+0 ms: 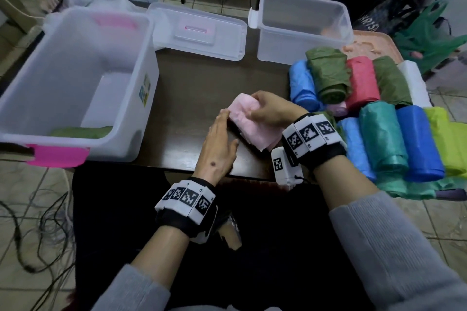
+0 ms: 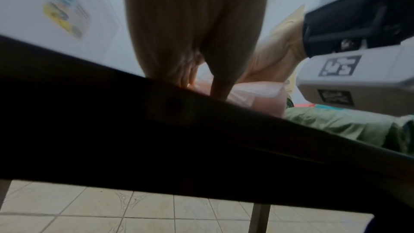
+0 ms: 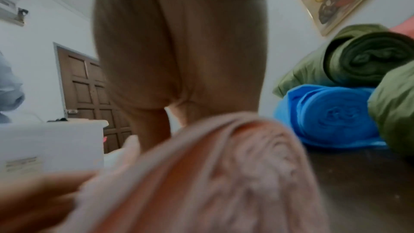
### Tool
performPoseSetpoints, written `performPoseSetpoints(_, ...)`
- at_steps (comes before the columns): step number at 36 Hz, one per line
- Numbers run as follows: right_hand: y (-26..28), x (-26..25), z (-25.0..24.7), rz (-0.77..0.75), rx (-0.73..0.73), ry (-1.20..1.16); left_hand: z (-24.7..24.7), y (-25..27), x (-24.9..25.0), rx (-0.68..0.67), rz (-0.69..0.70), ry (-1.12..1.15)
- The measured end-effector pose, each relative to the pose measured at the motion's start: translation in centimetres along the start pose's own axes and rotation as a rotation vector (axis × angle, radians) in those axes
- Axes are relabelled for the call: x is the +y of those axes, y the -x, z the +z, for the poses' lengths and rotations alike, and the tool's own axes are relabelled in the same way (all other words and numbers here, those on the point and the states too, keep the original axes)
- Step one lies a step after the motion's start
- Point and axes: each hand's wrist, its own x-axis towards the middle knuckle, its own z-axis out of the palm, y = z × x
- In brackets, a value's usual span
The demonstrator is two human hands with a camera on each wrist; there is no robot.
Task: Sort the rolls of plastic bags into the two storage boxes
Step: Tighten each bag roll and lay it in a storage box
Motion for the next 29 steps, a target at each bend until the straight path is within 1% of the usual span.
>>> performPoseSetpoints(2,-0.1,-0.2,-0.3,-0.064,-0.096,0.048,-0.6,-0.2,0.0,0.071,-0.025,0.029)
performPoseSetpoints(4,-0.3,-0.3,-0.3,-0.111,-0.141,0.088,-1.4,-0.5,-0.1,0.114,-0.061,0.009)
performPoseSetpoints(5,-0.3,-0.3,-0.3,-0.133,-0.152,0.096,-1.9,-0.7,-0.1,0.114,-0.071,-0.011)
performPoseSetpoints(7,-0.5,-0.2,-0.2,-0.173,-0.171,0.092,-2.8,-1.2,-0.3,0.057,-0.036,-0.084)
performPoseSetpoints(9,-0.6,-0.1,-0.1,-0.207,-0.182,0.063,-3.4,-1.9,-0.4,-0.031,0.057,-0.166)
performPoseSetpoints(11,-0.9,0.3,0.0,-0.226,-0.161,-0.001,-3.8,-2.6,-0.5,-0.085,0.141,-0.172)
performPoseSetpoints(12,-0.9,0.6,0.0,-0.221,-0.140,-0.042,-4.0,-2.8,-0.5,-0.091,0.162,-0.152)
performPoseSetpoints(15,-1.0,1.5,-0.4,-0.183,-0.037,-0.218,-4.7,-3.1,-0.2,-0.070,0.152,-0.148)
performPoseSetpoints(20,-0.9,2.8,-1.4,-0.161,0.368,-0.469,-5.4,-3.1,0.5,-0.113,0.091,-0.146)
performPoseSetpoints(21,-0.9,3.0,-1.5,-0.158,0.435,-0.495,-5.5,-3.2,0.7,-0.105,0.089,-0.144)
performPoseSetpoints(23,-0.9,3.5,-1.7,-0.139,0.537,-0.531,-5.7,-3.7,1.3,-0.043,0.072,-0.132)
performPoseSetpoints(25,-0.8,3.8,-1.7,-0.120,0.595,-0.548,-5.8,-4.5,2.1,0.043,0.001,-0.136)
performPoseSetpoints(27,-0.6,3.9,-1.2,-0.114,0.636,-0.507,-5.8,-5.9,2.7,0.112,-0.106,-0.135)
performPoseSetpoints(29,-0.2,3.8,-0.5,-0.126,0.681,-0.454,-5.9,-7.5,2.9,0.124,-0.217,-0.065)
